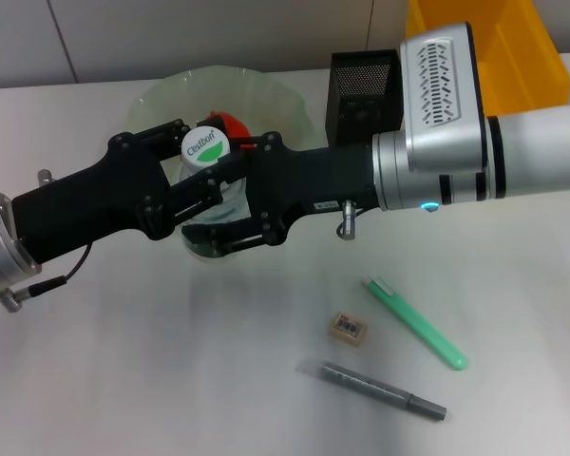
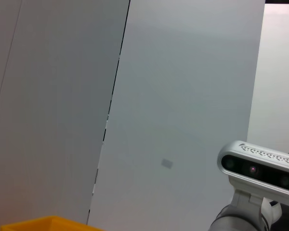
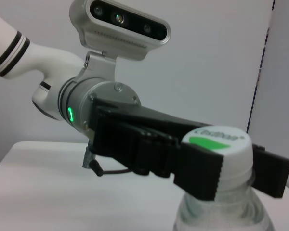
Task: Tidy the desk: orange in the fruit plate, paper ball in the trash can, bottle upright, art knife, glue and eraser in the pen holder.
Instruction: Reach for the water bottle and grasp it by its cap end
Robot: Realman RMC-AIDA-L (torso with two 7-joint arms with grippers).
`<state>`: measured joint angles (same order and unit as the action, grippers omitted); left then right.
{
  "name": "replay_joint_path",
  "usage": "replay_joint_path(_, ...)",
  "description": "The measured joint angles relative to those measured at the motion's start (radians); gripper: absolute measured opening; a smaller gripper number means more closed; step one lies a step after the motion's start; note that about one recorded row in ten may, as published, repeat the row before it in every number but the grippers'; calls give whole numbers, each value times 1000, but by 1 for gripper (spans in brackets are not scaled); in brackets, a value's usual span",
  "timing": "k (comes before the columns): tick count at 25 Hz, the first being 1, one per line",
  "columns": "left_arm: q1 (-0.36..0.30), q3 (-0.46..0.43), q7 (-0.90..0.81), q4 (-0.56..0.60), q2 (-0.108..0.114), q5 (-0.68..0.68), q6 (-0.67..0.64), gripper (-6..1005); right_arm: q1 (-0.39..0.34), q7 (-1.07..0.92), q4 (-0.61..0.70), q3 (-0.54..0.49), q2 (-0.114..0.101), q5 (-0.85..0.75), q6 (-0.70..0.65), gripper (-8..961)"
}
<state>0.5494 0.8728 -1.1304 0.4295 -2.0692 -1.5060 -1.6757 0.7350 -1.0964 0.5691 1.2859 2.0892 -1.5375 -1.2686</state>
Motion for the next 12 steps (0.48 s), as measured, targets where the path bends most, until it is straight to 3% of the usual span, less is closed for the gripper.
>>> replay_joint_path(12,0,-3,-10,7,3,-4,4,481,-14,-1,15,-2,0,13,-7,781)
